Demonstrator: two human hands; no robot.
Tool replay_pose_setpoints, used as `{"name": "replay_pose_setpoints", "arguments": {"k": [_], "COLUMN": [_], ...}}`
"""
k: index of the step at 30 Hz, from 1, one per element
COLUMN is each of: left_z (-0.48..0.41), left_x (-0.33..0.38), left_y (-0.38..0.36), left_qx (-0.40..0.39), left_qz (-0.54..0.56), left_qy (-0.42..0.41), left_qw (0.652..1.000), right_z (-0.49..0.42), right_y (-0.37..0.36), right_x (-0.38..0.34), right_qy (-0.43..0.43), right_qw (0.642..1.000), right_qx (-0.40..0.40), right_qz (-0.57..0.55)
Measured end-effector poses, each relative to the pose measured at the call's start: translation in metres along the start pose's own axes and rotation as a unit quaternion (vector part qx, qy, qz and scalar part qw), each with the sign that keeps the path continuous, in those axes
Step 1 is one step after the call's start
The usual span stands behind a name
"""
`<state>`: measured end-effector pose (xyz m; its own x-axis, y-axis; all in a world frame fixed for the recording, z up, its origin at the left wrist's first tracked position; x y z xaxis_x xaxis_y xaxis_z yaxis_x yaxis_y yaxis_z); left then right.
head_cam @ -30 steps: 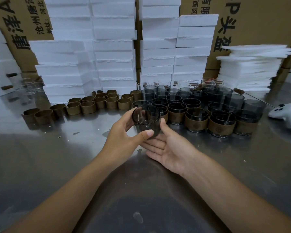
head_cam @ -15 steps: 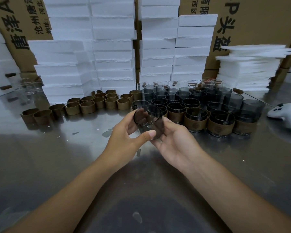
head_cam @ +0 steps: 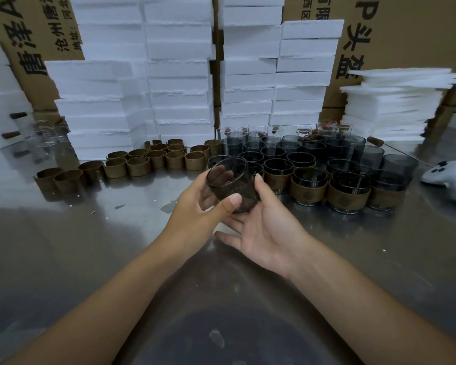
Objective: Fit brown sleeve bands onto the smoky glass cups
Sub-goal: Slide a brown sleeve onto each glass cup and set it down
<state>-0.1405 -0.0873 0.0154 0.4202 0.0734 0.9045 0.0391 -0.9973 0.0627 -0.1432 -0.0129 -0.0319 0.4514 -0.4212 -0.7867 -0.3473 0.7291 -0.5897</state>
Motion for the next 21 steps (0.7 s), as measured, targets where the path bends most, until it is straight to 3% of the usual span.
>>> {"name": "replay_pose_setpoints", "arguments": {"k": [10,17,21], "left_z": [-0.002,-0.003,-0.004], "left_x": [0.0,-0.001,-0.003], "left_y": [0.006,0.007,0.006], "left_qx": [-0.01,-0.019,-0.021], "left_qz": [-0.056,-0.093,-0.088], "left_qy": [-0.018,-0.031,-0.029], "left_qw": [0.998,0.995,0.995], "right_z": [0.003,0.005,0.006], "right_y": [0.017,0.03,0.032], "right_x": [0.01,-0.008,-0.018], "right_qy": [-0.068,0.027,0.076], "right_qw": [0.994,0.99,0.987], "right_qx": [0.039,0.128,0.141], "right_qz": [0.075,0.058,0.014]}}
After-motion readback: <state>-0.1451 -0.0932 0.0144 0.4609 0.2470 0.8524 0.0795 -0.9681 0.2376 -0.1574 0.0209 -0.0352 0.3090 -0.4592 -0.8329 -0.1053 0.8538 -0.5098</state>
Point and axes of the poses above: each hand's wrist, its own z-axis away from the middle knuckle, its own y-axis out of the back of the hand, x = y × z, the point moved 10 cm from there along -z, towards the middle knuckle
